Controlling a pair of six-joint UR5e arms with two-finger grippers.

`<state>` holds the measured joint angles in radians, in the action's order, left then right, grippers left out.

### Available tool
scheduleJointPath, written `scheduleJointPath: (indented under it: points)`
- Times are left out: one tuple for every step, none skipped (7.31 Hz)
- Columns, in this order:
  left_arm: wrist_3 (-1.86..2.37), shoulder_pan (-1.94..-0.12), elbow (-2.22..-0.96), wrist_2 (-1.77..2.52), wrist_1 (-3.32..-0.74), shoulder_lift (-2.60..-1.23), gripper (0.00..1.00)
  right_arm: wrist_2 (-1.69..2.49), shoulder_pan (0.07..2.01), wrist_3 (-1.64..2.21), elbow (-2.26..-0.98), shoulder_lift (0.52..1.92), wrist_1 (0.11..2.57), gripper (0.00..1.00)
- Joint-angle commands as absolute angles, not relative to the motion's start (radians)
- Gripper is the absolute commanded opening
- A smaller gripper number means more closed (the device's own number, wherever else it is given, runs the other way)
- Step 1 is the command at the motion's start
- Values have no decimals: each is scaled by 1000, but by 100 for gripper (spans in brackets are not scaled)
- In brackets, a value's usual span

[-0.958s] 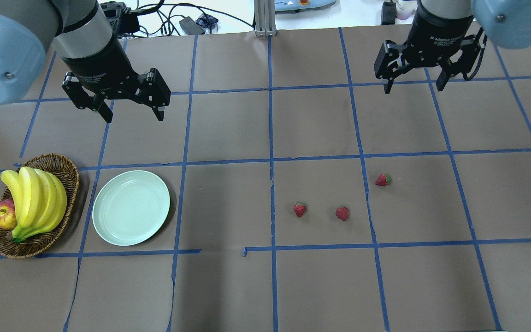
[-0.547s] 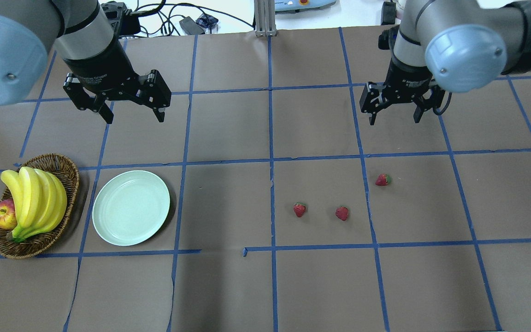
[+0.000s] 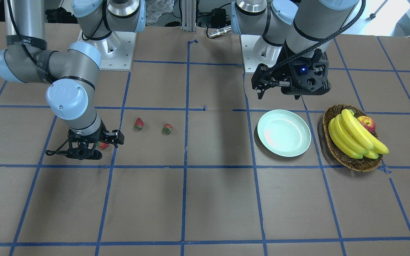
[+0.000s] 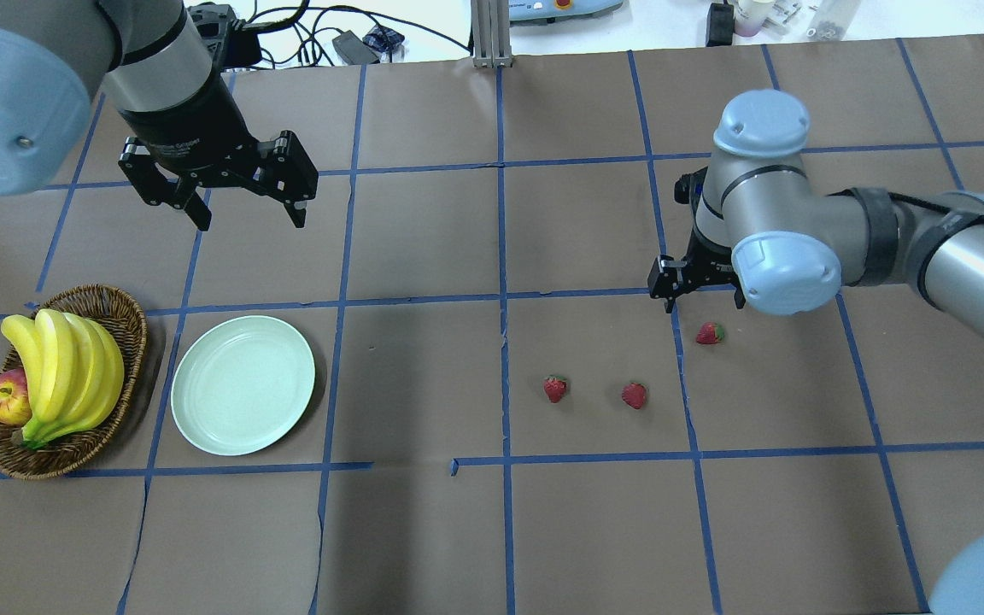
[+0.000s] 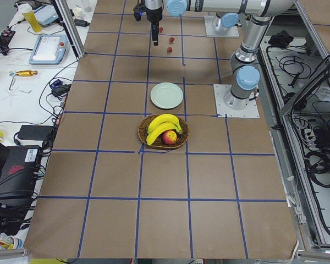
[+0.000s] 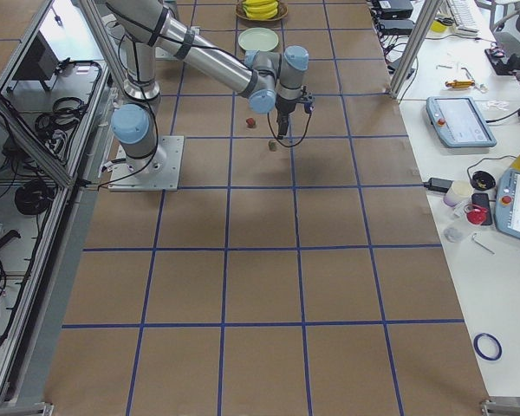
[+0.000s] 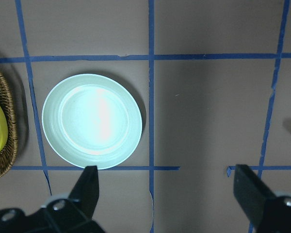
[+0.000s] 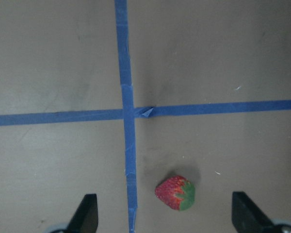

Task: Collect all strawberries into plate
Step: 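Move the right gripper over the strawberry farthest from the plate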

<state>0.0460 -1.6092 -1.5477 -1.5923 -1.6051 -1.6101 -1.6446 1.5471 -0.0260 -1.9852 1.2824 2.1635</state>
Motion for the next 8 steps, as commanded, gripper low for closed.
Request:
scheduleJointPath:
  points:
    - [46, -1609, -1548, -1592, -1605, -1611, 100, -1647, 1543, -87, -2045, 1275, 2267, 96]
    - [46, -1609, -1548, -1592, -1605, -1611, 100, -1675, 1542, -95, -2062, 1270, 2275, 96]
    - [46, -1609, -1548, -1591, -1606, -1611, 100, -1683, 1540, -97, -2066, 1269, 2282, 87]
    - [46, -1609, -1551, -1591, -1605, -1611, 100, -1684, 1542, -97, -2068, 1269, 2292, 64]
    - [46, -1609, -1554, -1591, -1605, -1611, 100, -1686, 1542, -97, -2069, 1269, 2290, 48]
    - [46, -1609, -1554, -1591, -1605, -1611, 100, -1686, 1542, -100, -2069, 1269, 2292, 39]
    - [46, -1609, -1554, -1591, -1605, -1611, 100, -1686, 1540, -97, -2066, 1270, 2292, 18]
    - [46, -1609, -1554, -1591, -1603, -1611, 100, -1683, 1540, -97, -2048, 1275, 2293, 10]
